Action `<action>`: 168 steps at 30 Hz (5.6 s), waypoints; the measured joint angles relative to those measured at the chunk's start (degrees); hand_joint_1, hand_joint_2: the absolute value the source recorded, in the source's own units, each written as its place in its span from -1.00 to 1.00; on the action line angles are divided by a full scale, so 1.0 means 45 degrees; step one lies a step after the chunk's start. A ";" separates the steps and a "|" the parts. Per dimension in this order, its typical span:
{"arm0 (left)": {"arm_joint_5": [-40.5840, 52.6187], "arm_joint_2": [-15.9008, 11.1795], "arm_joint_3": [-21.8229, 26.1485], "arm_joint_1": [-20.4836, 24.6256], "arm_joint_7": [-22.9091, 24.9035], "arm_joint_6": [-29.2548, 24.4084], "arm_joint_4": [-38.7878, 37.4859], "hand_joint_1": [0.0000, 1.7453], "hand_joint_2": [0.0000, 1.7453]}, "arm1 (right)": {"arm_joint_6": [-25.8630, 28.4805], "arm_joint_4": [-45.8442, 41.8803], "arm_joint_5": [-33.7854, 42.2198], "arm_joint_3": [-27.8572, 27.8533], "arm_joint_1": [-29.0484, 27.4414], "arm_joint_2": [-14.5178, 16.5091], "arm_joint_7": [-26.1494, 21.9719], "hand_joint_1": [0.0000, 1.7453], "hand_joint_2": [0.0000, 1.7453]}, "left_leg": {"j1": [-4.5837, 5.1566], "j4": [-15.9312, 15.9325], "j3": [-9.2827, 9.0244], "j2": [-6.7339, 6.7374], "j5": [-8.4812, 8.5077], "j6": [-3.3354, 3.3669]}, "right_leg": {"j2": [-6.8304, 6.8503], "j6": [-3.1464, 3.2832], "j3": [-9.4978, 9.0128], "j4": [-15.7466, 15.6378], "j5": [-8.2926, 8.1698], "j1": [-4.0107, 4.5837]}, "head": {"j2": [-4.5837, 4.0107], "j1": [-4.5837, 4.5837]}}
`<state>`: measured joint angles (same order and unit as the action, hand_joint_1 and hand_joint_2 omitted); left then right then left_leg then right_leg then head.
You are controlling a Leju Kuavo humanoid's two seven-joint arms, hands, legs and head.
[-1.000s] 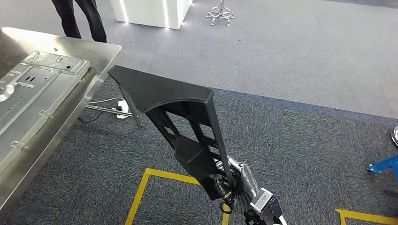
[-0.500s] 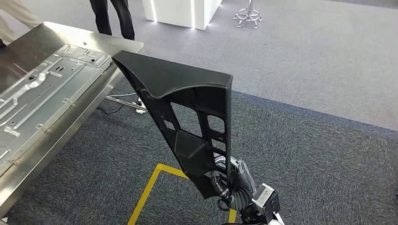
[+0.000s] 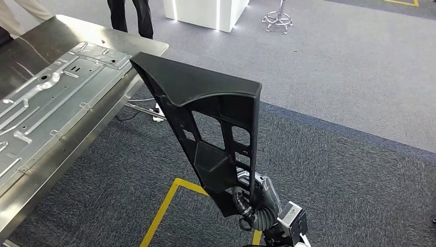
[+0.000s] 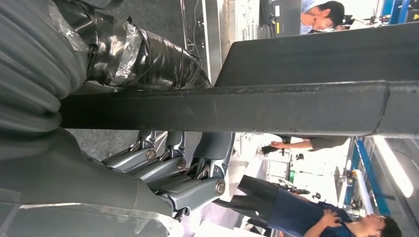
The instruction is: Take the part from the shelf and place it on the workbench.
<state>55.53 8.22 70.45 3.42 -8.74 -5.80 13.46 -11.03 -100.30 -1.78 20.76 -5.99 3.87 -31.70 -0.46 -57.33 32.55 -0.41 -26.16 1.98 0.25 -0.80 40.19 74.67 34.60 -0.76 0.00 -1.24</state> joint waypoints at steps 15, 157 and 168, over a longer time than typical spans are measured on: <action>0.0254 0.0063 0.0018 0.0013 -0.0189 -0.0017 0.0000 -1.00 1.00 | -0.0045 -0.0233 0.0113 -0.0357 -0.0464 -0.0029 -0.0250 1.00 1.00 | -0.0051 -0.3927 0.1933 0.0000 -0.1511 -0.0742 | -0.0008 0.0646 -0.2370 -0.3607 -0.1027 0.0030 | 0.0000 0.0021; 0.1583 0.0177 -0.0139 0.0295 -0.0583 -0.0330 -0.0001 -1.00 1.00 | 0.1684 -0.1755 -0.0976 -0.0659 -0.1867 -0.0632 -0.0231 1.00 1.00 | -0.0015 -0.0183 -0.0007 -0.0123 0.0014 0.0079 | -0.0050 -0.0074 -0.0649 -0.0838 -0.0414 0.0079 | 0.0000 0.0040; 0.1139 0.0227 -0.0072 0.0318 0.0124 -0.0244 -0.0015 -1.00 1.00 | 0.0660 -0.1727 -0.0557 -0.0555 -0.1581 -0.0675 -0.0185 1.00 1.00 | -0.0007 -0.2608 0.1109 -0.0102 -0.1357 -0.0502 | -0.0021 0.0558 -0.1872 -0.3698 -0.1507 0.0108 | 0.0000 0.0047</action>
<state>60.66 9.24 70.13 4.85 -8.18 -6.90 13.40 -8.06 -108.07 -4.28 18.26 -13.11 0.83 -32.53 -0.49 -69.06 37.54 -0.87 -32.27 -0.28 0.15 1.71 31.77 58.03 27.82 -0.27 0.00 -1.03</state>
